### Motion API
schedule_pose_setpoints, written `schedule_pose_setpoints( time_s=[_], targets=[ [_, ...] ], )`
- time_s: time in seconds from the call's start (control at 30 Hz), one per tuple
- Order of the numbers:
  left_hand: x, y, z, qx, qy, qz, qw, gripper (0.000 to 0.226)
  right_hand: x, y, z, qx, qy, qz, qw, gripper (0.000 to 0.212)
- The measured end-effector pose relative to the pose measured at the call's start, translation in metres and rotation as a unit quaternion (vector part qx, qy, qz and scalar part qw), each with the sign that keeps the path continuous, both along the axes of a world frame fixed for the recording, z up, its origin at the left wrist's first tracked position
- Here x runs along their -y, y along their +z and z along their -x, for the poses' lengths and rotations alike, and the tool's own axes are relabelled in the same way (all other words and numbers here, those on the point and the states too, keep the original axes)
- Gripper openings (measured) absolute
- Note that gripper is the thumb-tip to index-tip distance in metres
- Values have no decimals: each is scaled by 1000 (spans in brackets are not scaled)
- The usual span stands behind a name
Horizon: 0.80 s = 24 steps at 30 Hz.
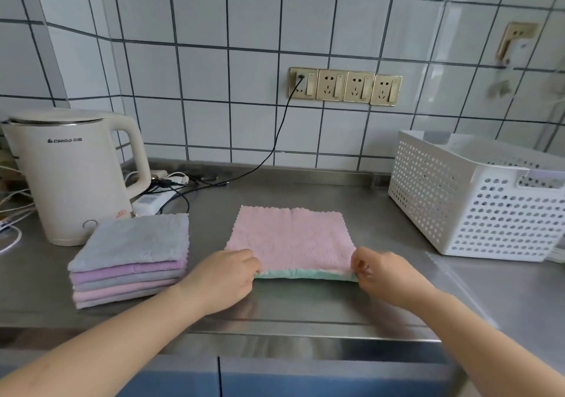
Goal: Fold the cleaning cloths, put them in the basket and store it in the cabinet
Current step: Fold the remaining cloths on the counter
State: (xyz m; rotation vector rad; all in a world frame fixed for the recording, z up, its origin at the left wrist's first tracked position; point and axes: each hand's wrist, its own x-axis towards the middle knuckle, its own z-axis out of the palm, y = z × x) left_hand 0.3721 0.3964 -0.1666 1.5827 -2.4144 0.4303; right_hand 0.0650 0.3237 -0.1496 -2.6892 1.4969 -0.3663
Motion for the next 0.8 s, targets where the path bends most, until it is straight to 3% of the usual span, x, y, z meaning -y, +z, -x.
schedule_pose_setpoints(
  time_s=[0.13, 0.33, 0.47, 0.63, 0.8],
  targets=[
    [-13, 7, 13, -124, 5, -47, 991, 25, -11, 0, 16, 28, 9, -32, 999, 23],
    [-19, 18, 10, -281, 40, -143, 948, 7, -17, 9, 28, 169, -14, -74, 983, 25],
    [-7, 27, -2, -355, 51, -149, 922, 16, -3, 10, 22, 219, -54, -76, 971, 20],
    [36, 37, -8, -307, 76, -95, 944, 22, 36, 14, 3, 217, -100, -54, 969, 8],
    [77, 41, -7, -198, 105, -110, 968, 30, 74, 14, -13, 187, -125, -67, 972, 8]
  ],
)
